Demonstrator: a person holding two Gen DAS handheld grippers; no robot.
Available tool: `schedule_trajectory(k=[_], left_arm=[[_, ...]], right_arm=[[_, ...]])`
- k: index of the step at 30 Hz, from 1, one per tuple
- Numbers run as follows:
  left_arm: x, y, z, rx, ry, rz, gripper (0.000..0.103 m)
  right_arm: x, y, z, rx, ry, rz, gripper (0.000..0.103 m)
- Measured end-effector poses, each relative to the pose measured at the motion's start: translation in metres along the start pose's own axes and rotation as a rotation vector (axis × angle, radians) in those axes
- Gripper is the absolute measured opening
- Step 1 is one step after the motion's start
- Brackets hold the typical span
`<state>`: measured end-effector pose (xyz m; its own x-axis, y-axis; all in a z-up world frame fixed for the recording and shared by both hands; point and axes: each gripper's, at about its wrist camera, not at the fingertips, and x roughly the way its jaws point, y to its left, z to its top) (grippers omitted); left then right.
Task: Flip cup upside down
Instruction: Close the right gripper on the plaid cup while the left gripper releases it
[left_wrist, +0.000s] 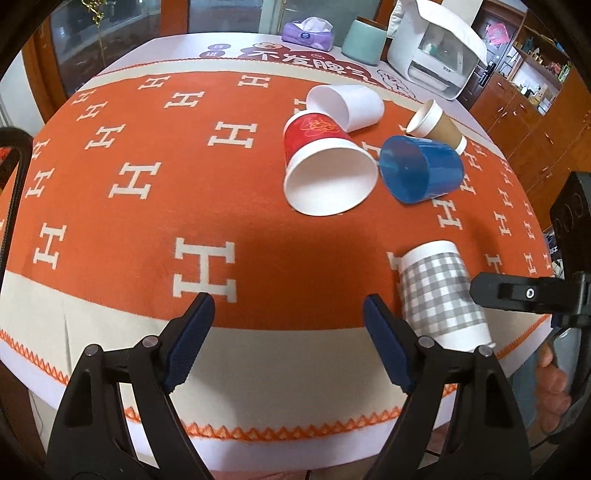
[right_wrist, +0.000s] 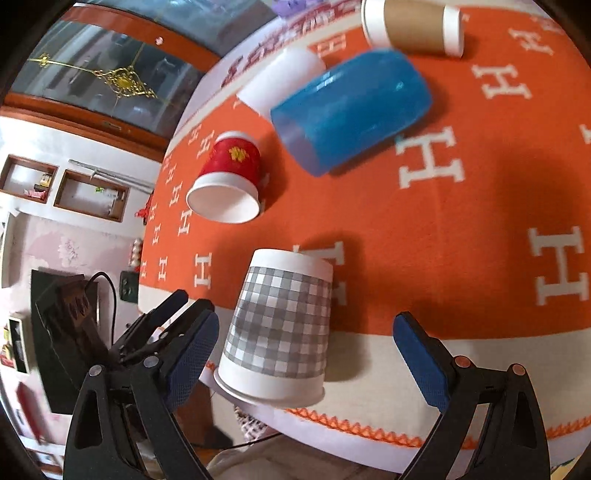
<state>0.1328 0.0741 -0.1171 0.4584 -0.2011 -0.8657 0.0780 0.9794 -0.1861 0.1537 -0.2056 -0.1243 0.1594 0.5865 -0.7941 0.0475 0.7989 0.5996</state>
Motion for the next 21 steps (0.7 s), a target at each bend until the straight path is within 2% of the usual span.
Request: schedule_trajectory(k=[9, 11, 13, 17, 21], left_arm=[[0.015, 0.018, 0.010, -0.036, 0.022, 0.004, 0.080], [0.016, 0.020, 0.011, -0.037, 0.021, 0.005, 0.080], [0.017, 0.021, 0.011, -0.038, 0.021, 0.005, 0.080], [0.017, 0.020, 0.011, -0.031, 0.013, -0.001, 0.080], [0.010, 0.013, 0.011, -0.024, -0.030, 0.007, 0.080]], right_arm=[[0.030, 0.016, 0.011, -0.023, 0.108, 0.003, 0.076], [0.035, 0.017, 0.011, -0.020, 0.125, 0.006, 0.067], [0.035, 0.018, 0.010, -0.016, 0.126, 0.013, 0.066], [0.026, 0.033, 0.007, -0.076, 0.061, -0.011, 0.065], [0.003, 0.048, 0.001, -0.177, -0.108, -0.100, 0.065]])
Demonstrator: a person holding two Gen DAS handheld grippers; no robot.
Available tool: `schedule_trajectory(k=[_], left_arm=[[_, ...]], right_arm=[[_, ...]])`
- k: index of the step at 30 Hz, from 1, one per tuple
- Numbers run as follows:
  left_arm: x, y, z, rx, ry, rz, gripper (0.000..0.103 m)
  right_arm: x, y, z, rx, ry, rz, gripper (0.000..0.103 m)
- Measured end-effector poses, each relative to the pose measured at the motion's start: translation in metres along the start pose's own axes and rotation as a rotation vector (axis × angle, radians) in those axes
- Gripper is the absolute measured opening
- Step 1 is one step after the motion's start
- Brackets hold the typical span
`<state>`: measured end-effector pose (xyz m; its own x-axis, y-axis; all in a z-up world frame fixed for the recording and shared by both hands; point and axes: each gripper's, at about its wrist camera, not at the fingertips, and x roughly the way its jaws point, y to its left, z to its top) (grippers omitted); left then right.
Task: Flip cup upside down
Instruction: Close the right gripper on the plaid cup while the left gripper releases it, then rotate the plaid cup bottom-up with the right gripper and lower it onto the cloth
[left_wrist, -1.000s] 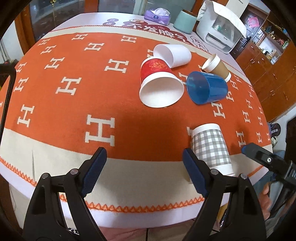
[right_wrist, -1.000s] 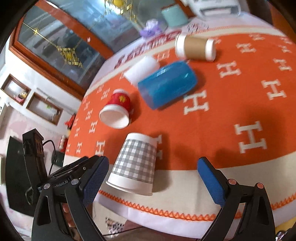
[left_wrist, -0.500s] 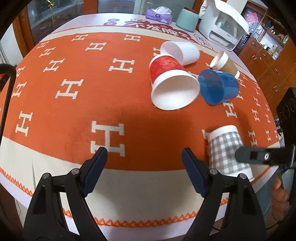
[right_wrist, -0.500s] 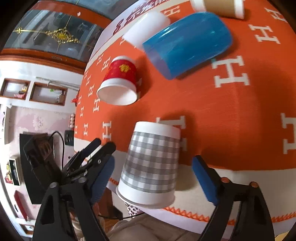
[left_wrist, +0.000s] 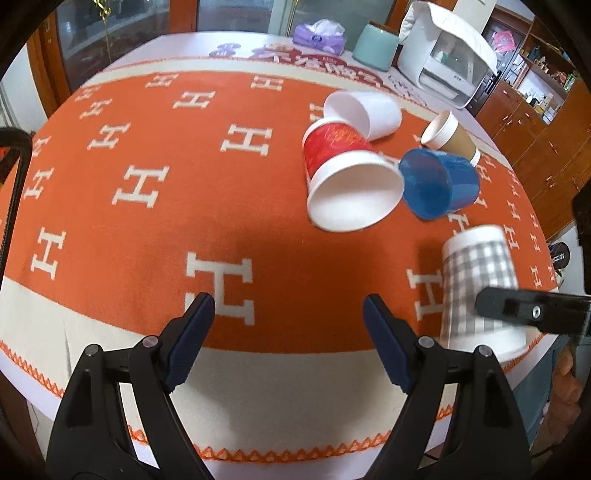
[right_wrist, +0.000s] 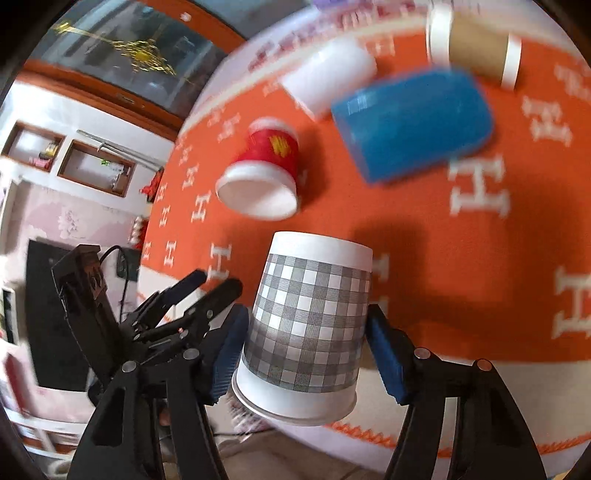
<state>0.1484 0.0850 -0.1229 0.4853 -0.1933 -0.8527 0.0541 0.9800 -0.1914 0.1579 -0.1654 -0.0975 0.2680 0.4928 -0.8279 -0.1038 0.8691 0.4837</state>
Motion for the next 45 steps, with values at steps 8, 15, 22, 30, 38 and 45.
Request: schedule_trajectory(k=[8, 15, 22, 30, 38, 45], left_arm=[[-0.010, -0.014, -0.001, 0.008, -0.080, 0.003, 0.080], [-0.013, -0.022, -0.008, 0.027, -0.120, 0.036, 0.080], [-0.013, -0.028, -0.014, 0.040, -0.127, 0.043, 0.080], [-0.017, -0.033, -0.020, 0.058, -0.133, 0.056, 0.081], [-0.013, -0.036, -0.027, 0.062, -0.100, 0.054, 0.081], [-0.012, -0.040, -0.035, 0.077, -0.080, 0.074, 0.081]], right_arm=[[-0.007, 0.013, -0.017, -0.222, -0.377, -0.258, 0.065], [0.003, 0.012, -0.048, -0.290, -0.472, -0.273, 0.065], [0.006, 0.018, -0.083, -0.411, -0.506, -0.328, 0.065], [0.009, 0.011, -0.094, -0.378, -0.470, -0.317, 0.074], [-0.002, 0.003, -0.101, -0.329, -0.487, -0.283, 0.082], [-0.017, -0.003, -0.113, -0.266, -0.498, -0.231, 0.082]])
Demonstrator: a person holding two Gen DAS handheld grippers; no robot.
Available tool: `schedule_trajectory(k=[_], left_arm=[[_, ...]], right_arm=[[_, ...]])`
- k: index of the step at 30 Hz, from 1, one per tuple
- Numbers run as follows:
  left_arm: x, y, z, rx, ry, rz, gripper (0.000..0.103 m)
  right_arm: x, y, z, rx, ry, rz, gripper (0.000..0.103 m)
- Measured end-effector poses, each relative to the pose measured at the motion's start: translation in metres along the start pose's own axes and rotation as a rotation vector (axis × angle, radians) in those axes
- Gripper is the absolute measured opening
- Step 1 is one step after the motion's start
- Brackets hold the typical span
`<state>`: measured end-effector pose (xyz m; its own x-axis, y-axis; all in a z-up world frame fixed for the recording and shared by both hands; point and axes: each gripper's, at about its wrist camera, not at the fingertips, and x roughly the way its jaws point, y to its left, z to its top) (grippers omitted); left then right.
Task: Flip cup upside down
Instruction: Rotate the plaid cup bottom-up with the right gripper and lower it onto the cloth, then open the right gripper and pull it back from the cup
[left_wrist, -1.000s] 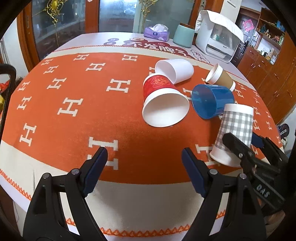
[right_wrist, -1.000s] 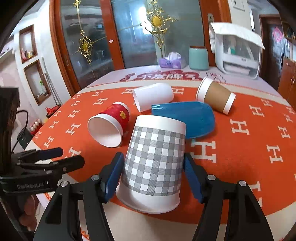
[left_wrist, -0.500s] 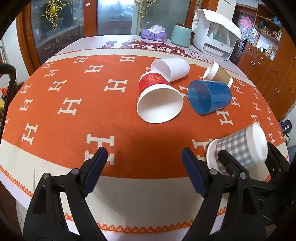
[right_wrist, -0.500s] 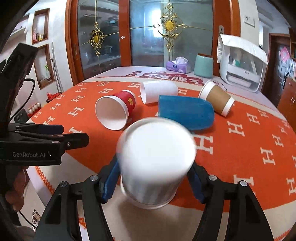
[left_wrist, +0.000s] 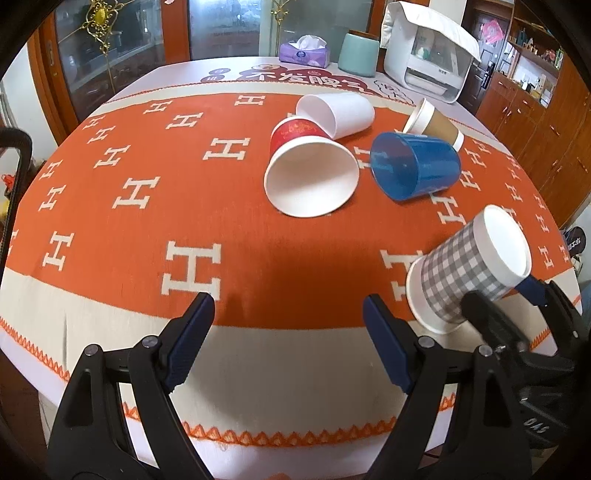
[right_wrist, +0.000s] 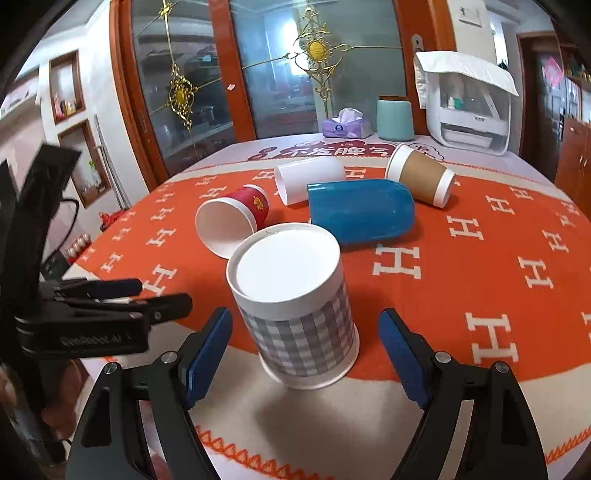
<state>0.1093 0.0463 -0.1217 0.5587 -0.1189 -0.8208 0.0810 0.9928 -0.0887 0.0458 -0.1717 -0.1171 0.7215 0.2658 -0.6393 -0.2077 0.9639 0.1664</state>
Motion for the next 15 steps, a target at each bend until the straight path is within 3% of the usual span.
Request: schedule_trajectory(k=[15], left_arm=[[-0.051, -0.025, 0.005, 0.071, -0.092, 0.012, 0.081]], right_arm=[[-0.099, 0.012, 0.033, 0.009, -0.179, -0.035, 0.090]])
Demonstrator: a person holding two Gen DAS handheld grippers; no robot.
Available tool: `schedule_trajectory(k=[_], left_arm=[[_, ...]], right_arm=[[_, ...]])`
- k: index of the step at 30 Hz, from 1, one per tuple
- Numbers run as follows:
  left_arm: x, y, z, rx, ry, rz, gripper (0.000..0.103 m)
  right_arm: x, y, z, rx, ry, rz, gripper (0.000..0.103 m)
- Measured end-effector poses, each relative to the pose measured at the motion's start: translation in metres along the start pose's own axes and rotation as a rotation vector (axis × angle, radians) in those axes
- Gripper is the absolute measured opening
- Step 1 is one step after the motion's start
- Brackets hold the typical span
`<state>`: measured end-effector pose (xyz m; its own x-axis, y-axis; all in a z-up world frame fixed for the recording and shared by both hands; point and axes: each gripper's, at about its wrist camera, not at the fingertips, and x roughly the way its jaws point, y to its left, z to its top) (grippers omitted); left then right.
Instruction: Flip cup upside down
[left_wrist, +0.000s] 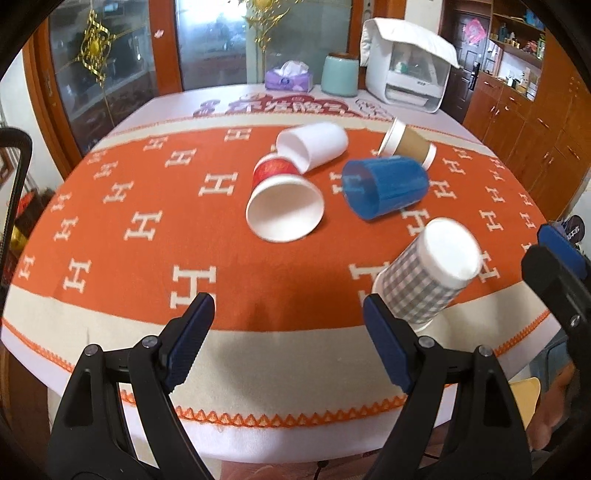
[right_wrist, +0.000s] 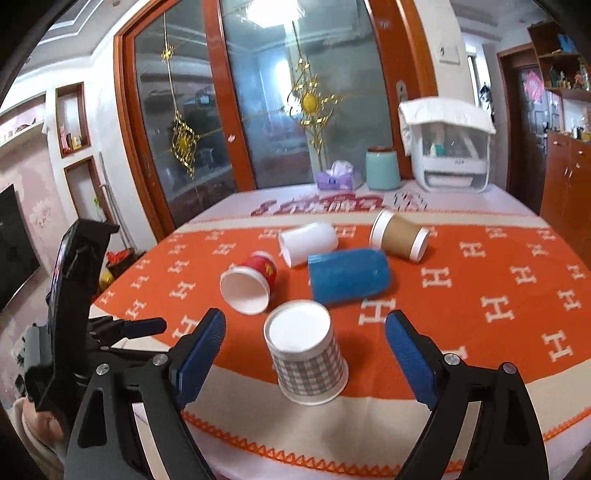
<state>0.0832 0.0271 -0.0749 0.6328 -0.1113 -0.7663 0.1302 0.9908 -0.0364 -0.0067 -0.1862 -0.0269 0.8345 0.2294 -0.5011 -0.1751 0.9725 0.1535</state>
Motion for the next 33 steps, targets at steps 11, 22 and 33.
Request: schedule_trajectory(k=[11, 22, 33], left_arm=[[-0.062, -0.019, 0.039, 0.019, -0.188, 0.062, 0.083], [-0.088, -0.027, 0.059, 0.009, -0.246, 0.068, 0.087], [-0.092, -0.031, 0.063, 0.011, -0.262, 0.067, 0.088]], right_arm=[[-0.045, -0.005, 0.045, 0.035, -0.093, -0.050, 0.092], [-0.059, -0.002, 0.068, 0.033, -0.114, -0.056, 0.092], [-0.057, 0.004, 0.073, 0.024, -0.122, -0.066, 0.093]])
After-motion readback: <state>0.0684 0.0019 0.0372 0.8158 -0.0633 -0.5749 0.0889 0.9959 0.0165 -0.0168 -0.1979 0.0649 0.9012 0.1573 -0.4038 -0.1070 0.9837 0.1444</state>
